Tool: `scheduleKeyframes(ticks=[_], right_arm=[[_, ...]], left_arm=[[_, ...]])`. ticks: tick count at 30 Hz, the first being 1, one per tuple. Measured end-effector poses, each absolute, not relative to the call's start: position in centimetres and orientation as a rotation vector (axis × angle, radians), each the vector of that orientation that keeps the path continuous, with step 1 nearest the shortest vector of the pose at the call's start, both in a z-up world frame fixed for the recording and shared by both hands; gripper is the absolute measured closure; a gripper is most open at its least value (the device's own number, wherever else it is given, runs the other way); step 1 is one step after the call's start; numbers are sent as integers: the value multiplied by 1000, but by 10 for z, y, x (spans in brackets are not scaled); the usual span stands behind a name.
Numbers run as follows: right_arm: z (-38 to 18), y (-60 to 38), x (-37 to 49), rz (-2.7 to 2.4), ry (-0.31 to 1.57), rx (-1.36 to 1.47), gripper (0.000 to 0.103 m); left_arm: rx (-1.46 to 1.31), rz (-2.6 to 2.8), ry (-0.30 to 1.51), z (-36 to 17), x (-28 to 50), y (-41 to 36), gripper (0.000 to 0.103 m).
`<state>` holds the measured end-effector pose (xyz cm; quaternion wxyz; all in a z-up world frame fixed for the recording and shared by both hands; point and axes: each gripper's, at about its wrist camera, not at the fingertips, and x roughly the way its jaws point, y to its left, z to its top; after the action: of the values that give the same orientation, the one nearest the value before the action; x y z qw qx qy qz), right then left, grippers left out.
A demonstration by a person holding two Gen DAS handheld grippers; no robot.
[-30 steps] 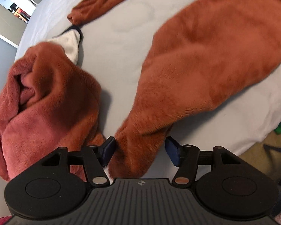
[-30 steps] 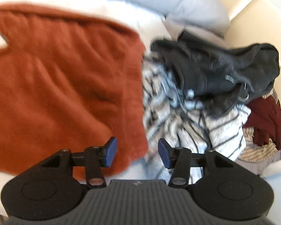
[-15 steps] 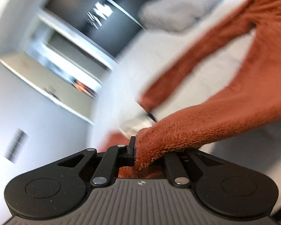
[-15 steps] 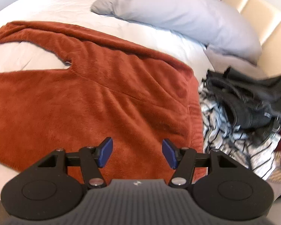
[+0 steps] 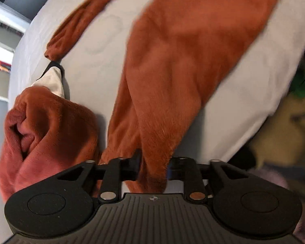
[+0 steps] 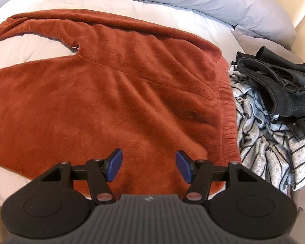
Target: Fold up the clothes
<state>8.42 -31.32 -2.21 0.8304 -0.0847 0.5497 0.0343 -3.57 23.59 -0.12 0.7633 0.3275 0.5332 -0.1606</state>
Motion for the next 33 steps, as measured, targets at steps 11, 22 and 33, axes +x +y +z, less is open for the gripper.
scheduleKeyframes(ticks=[11, 22, 33], right_arm=[[-10, -350, 140, 76, 1088, -103, 41], [-32, -370, 232, 102, 1029, -264, 41], [-72, -367, 310, 194, 1008, -530, 39]], left_arm=[[392, -347, 921, 99, 67, 248, 53], [514, -120, 840, 55, 232, 227, 53], [831, -54, 872, -35, 348, 200, 53]])
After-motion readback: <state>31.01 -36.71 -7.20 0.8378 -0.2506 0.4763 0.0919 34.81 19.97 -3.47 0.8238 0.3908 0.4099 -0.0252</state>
